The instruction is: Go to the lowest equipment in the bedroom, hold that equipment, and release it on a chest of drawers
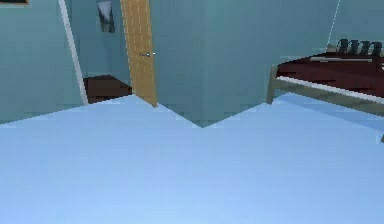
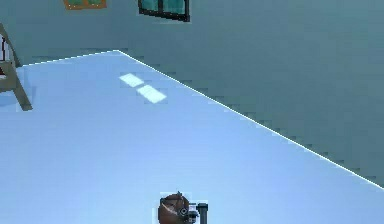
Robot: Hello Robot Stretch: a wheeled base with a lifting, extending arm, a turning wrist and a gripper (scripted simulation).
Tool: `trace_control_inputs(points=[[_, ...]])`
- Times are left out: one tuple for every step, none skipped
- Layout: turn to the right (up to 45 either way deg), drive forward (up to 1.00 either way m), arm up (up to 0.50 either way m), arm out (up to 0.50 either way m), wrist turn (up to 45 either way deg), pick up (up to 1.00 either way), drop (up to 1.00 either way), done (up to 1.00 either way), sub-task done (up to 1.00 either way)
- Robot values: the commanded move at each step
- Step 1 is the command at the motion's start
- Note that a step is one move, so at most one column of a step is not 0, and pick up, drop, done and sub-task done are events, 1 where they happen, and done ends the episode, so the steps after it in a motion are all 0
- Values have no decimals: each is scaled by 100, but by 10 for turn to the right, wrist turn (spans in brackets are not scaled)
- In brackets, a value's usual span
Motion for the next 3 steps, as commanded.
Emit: trace_control_inputs(points=[[0, 0, -30, 0, 0, 0, 0, 0, 0], [0, 0, 0, 0, 0, 100, 0, 0, 0], [0, 0, 10, 0, 0, 0, 0, 0, 0]])
